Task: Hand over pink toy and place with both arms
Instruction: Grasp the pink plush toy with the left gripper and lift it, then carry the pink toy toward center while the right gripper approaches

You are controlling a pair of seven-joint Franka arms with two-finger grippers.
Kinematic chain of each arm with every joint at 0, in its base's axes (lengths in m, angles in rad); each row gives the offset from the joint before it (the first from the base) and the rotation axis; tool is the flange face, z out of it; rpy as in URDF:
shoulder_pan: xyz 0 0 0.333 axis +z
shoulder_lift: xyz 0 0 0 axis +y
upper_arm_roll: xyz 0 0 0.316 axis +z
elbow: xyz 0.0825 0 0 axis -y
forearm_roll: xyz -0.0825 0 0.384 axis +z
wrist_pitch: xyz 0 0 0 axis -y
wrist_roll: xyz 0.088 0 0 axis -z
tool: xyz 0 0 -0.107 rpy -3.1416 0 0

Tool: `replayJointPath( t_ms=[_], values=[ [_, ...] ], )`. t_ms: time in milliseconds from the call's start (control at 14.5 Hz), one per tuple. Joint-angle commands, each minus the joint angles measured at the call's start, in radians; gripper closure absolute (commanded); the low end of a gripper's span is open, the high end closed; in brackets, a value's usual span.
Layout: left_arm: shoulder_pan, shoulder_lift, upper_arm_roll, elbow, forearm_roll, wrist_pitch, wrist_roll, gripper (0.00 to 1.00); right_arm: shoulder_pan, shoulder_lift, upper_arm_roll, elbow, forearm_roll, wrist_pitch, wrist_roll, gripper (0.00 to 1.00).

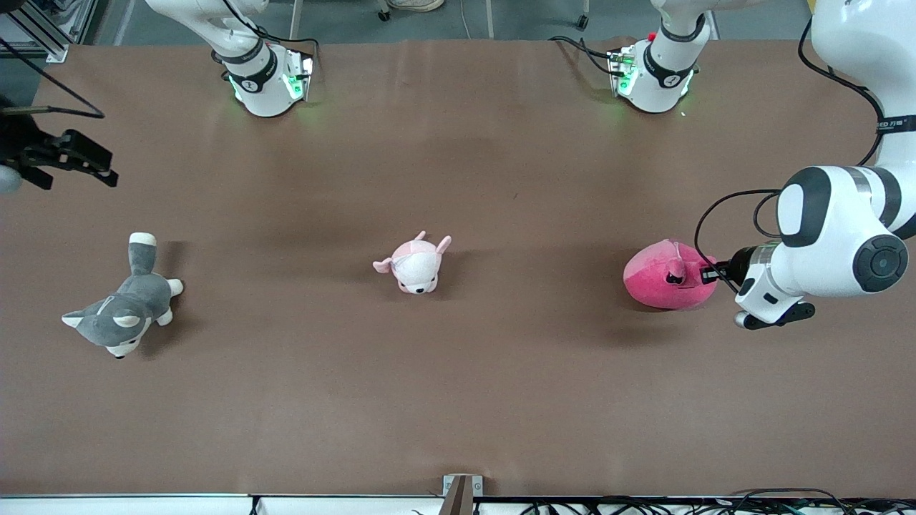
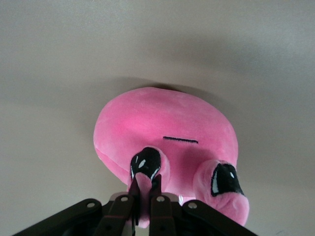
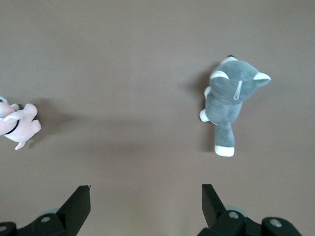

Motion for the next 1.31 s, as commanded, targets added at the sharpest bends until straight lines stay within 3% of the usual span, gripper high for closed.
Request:
replayJointPath(
  t_ms=[0, 207, 621, 759, 897, 1103, 1241],
  values=[
    [-0.009, -0.049, 0.001, -0.002, 0.005, -0.02, -0.024, 1.0, 0.016, 0.122, -0.001, 0.033, -0.008, 0.087, 0.004, 0.0],
    [-0.012, -0.092, -0.054, 0.041, -0.033, -0.078, -0.115, 1.0, 0.039, 0.227, -0.001, 0.084, -0.004, 0.144, 0.004, 0.0],
    [-0.014, -0.111, -0.27, 0.263, -0.138, -0.232, -0.439, 1.0, 0.079, 0.224, 0.0, 0.119, 0.046, 0.192, 0.015, 0.0],
    [-0.02, -0.109, -0.359, 0.316, -0.171, -0.235, -0.548, 1.0, 0.071, 0.216, -0.006, 0.119, 0.11, 0.161, 0.013, 0.0],
    [-0.053, -0.099, -0.445, 0.368, -0.185, -0.221, -0.684, 1.0, 0.053, 0.213, -0.01, 0.122, 0.137, 0.114, 0.001, 0.0],
    [-0.17, -0.096, -0.459, 0.376, -0.184, -0.088, -0.816, 1.0, 0.061, 0.219, -0.001, 0.148, 0.102, 0.095, 0.001, 0.0],
    [-0.245, -0.092, -0.459, 0.376, -0.184, 0.004, -0.896, 1.0, 0.056, 0.227, -0.001, 0.147, 0.123, 0.09, -0.002, 0.0]
  ],
)
